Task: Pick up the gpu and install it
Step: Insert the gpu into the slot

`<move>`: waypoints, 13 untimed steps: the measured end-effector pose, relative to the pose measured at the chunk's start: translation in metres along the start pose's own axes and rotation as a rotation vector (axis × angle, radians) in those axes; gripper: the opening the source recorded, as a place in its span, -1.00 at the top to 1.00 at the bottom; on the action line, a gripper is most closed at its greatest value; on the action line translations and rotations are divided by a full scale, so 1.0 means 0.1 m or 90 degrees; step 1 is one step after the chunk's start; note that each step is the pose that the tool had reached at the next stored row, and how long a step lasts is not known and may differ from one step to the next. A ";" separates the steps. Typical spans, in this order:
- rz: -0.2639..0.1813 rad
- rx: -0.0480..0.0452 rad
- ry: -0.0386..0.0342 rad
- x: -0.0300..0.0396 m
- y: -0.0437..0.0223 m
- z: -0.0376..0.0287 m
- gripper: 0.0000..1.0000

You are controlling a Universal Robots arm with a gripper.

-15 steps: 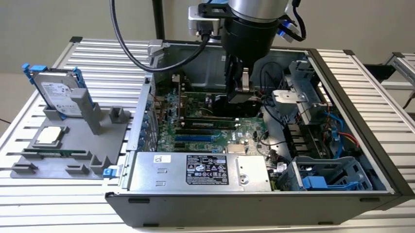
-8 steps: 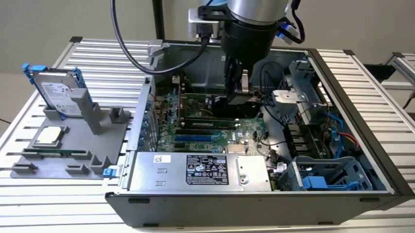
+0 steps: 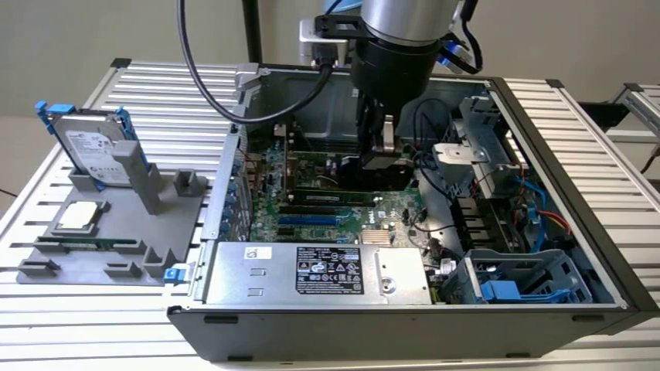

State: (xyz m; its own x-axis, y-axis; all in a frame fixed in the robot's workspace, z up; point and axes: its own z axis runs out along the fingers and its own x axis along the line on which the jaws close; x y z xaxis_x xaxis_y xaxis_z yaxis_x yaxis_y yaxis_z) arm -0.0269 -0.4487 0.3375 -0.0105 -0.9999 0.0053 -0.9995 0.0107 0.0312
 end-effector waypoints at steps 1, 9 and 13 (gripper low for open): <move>0.000 0.0003 0.0000 -0.002 0.000 0.008 1.00; 0.003 0.0008 -0.0003 -0.018 -0.002 0.064 1.00; 0.004 0.0009 -0.0002 -0.022 -0.003 0.090 1.00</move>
State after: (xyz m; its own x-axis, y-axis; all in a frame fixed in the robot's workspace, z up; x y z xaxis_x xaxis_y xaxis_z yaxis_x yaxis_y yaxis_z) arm -0.0269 -0.4465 0.3284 -0.0169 -0.9998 0.0051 -0.9994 0.0171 0.0298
